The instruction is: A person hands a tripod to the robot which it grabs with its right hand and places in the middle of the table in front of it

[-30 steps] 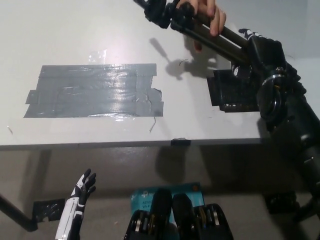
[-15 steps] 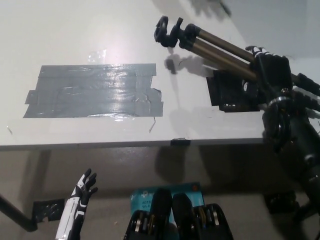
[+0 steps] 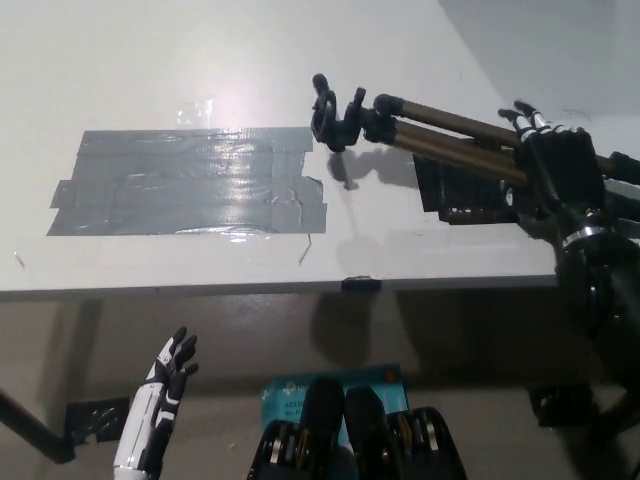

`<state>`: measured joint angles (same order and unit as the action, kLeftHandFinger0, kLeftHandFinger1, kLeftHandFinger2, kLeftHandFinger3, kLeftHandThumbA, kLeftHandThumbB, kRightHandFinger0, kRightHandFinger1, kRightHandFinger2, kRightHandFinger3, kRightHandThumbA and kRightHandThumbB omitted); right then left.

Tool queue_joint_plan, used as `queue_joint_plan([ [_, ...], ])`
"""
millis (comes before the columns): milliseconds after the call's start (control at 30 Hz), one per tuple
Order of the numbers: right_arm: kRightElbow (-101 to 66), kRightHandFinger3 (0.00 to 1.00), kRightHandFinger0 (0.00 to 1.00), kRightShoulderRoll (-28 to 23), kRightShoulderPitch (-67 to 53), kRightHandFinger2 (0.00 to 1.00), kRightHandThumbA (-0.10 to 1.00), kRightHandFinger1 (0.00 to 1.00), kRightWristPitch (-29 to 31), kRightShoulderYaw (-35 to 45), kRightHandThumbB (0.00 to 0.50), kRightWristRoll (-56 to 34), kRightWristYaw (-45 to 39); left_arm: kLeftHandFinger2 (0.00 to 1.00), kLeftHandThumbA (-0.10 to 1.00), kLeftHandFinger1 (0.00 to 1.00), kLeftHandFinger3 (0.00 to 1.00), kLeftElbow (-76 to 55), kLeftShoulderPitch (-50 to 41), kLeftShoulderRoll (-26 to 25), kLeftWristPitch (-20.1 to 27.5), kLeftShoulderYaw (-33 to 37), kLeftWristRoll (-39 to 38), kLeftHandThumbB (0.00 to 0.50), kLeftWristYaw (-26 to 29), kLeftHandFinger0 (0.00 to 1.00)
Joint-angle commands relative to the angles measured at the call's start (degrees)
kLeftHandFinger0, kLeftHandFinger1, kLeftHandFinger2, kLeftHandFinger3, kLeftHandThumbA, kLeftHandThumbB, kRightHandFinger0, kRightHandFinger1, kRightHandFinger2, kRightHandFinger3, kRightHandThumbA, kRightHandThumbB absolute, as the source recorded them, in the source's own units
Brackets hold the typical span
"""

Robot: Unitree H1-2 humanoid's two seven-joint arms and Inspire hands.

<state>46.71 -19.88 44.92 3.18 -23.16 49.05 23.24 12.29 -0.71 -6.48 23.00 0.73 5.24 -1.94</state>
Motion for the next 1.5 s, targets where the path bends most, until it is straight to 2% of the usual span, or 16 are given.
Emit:
queue_joint_plan([
  [0, -14.6, 1.0, 1.0, -4.9, 1.7, 1.0, 0.6, 1.0, -4.7, 1.3, 0.5, -14.2, -32.5, 1.0, 0.97, 1.0, 1.0, 0.0, 1.0, -1.1, 1.5, 0.7, 1.3, 0.298, -0.4, 0.96],
  [167, -18.2, 1.0, 1.0, -6.5, 2.5, 1.0, 0.68, 1.0, -7.5, 1.3, 0.5, -17.2, -41.5, 1.0, 0.97, 1.0, 1.0, 0.3, 1.6, -1.1, 1.7, 0.7, 1.2, 0.299, -0.4, 0.96],
  [300, -18.4, 1.0, 1.0, -7.4, 3.2, 1.0, 0.67, 1.0, -8.8, 1.2, 0.5, -18.8, -46.6, 1.0, 0.96, 1.0, 1.0, 0.2, 1.6, -1.0, 1.6, 0.8, 1.5, 0.3, -0.4, 0.96],
  [367, -18.5, 1.0, 1.0, -8.1, 3.7, 1.0, 0.66, 1.0, -9.4, 2.2, 0.5, -22.8, -50.9, 1.0, 0.96, 1.0, 1.0, 0.1, 1.6, -0.9, 1.4, 0.8, 1.6, 0.299, -0.3, 0.96],
  [567, -26.1, 1.0, 1.0, -12.2, 7.0, 1.0, 0.75, 1.0, -13.8, 4.2, 0.5, -33.4, -62.7, 1.0, 0.96, 1.0, 1.0, 0.3, 2.6, -1.0, 1.6, 0.6, 1.1, 0.299, -0.4, 0.95],
  [633, -30.3, 1.0, 1.0, -14.0, 7.9, 1.0, 0.61, 1.0, -16.2, 8.9, 0.5, -46.0, -67.8, 1.0, 0.96, 1.0, 1.0, 0.8, 2.8, -1.0, 2.0, 0.6, 1.3, 0.3, -0.3, 0.95],
  [700, -30.9, 1.0, 1.0, -13.9, 9.3, 1.0, 0.59, 1.0, -20.0, 15.5, 0.5, -59.1, -73.1, 1.0, 0.96, 1.0, 1.0, 0.7, 2.9, -1.1, 1.7, 0.6, 1.1, 0.303, -0.4, 0.95],
  [733, -31.3, 1.0, 1.0, -14.1, 9.8, 1.0, 0.68, 1.0, -20.0, 17.3, 0.5, -62.6, -74.3, 1.0, 0.96, 1.0, 1.0, 0.6, 2.9, -1.1, 1.7, 0.6, 1.0, 0.301, -0.5, 0.95],
  [800, -31.9, 1.0, 1.0, -14.1, 10.5, 1.0, 0.73, 1.0, -19.8, 20.2, 0.5, -67.0, -75.3, 1.0, 0.96, 1.0, 1.0, 0.5, 3.0, -1.0, 1.7, 0.5, 0.9, 0.298, -0.5, 0.95],
  [833, -33.1, 1.0, 1.0, -13.8, 10.7, 1.0, 0.73, 1.0, -20.2, 22.5, 0.5, -69.9, -74.5, 1.0, 0.95, 1.0, 1.0, 0.4, 3.0, -0.9, 1.6, 0.5, 0.9, 0.295, -0.4, 0.95],
  [900, -39.9, 1.0, 1.0, -13.6, 10.2, 1.0, 0.99, 1.0, -20.8, 26.8, 0.5, -74.7, -68.6, 1.0, 0.95, 1.0, 1.0, 0.5, 3.1, -0.9, 1.7, 0.5, 1.1, 0.292, -0.3, 0.95],
  [967, -50.4, 1.0, 1.0, -14.1, 9.6, 1.0, 1.0, 1.0, -23.2, 31.2, 0.5, -78.6, -60.3, 1.0, 0.95, 1.0, 1.0, 0.9, 3.4, -1.0, 1.8, 0.5, 0.8, 0.29, -0.5, 0.95],
  [1100, -62.6, 1.0, 1.0, -15.1, 8.5, 1.0, 1.0, 1.0, -25.5, 34.5, 0.497, -79.9, -51.0, 1.0, 0.94, 1.0, 1.0, 0.9, 3.5, -1.2, 1.7, 0.3, 0.3, 0.286, -0.7, 0.96],
  [1200, -71.8, 1.0, 1.0, -15.4, 5.8, 1.0, 1.0, 1.0, -21.6, 35.2, 0.488, -73.8, -42.9, 1.0, 0.94, 1.0, 1.0, 1.1, 3.4, -1.0, 1.9, 0.4, 0.4, 0.282, -0.6, 0.95],
  [1333, -78.2, 1.0, 1.0, -14.5, 3.3, 1.0, 1.0, 1.0, -20.5, 35.9, 0.492, -68.6, -38.7, 1.0, 0.94, 1.0, 1.0, 1.4, 3.4, -1.1, 2.2, 0.3, 0.3, 0.279, -0.6, 0.95],
  [1467, -80.3, 1.0, 1.0, -13.9, 0.4, 1.0, 1.0, 1.0, -18.3, 36.3, 0.473, -68.3, -37.8, 1.0, 0.95, 1.0, 1.0, 1.7, 2.9, -1.0, 2.4, 0.5, 0.9, 0.282, -0.4, 0.94],
])
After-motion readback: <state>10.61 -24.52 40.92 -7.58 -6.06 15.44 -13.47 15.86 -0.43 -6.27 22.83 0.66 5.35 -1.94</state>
